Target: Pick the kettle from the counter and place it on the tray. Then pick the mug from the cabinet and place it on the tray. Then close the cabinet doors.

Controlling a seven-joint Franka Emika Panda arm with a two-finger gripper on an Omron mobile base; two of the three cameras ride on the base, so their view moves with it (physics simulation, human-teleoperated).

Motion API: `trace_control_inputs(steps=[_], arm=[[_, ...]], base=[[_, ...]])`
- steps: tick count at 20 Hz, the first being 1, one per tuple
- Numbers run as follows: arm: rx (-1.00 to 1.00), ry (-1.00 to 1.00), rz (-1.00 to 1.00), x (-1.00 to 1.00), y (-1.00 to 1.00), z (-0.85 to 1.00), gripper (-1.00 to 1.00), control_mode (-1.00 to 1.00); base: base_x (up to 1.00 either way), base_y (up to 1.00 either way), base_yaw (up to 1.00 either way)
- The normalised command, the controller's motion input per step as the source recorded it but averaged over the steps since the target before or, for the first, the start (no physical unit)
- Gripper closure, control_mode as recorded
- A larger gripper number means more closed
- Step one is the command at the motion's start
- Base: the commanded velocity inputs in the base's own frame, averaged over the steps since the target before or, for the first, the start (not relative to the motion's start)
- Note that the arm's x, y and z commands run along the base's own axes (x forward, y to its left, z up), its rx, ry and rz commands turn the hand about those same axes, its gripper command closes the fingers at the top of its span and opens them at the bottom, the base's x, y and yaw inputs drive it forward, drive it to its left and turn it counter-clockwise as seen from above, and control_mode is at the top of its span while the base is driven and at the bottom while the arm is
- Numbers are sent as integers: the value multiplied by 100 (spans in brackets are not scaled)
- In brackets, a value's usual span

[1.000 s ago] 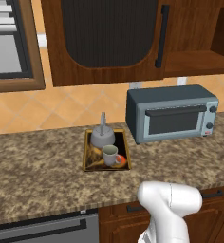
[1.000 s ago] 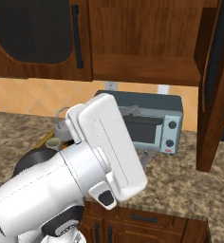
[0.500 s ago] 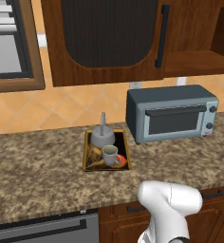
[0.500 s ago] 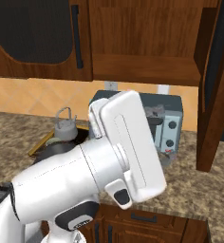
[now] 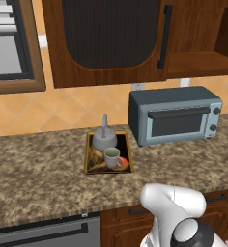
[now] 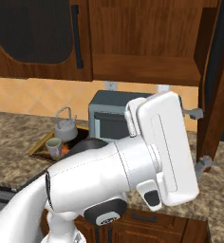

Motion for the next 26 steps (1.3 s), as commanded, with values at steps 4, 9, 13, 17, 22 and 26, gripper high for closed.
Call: trace_control_inputs(steps=[4,9,13,17,22,26], arm=[[0,3,-9,-5,-52,0,-100,-100],[1,0,0,-29,-33,1,-100,-100],[11,0,1,0,-40,2,-100,-100],[14,0,4,0,-36,1,-100,-100],[13,0,8,8,-26,-2,-100,-100],[13,0,13,20,-24,-10,-100,-100]], base=[[0,0,0],[0,0,0],[0,0,0],[0,0,0],[0,0,0],[0,0,0]])
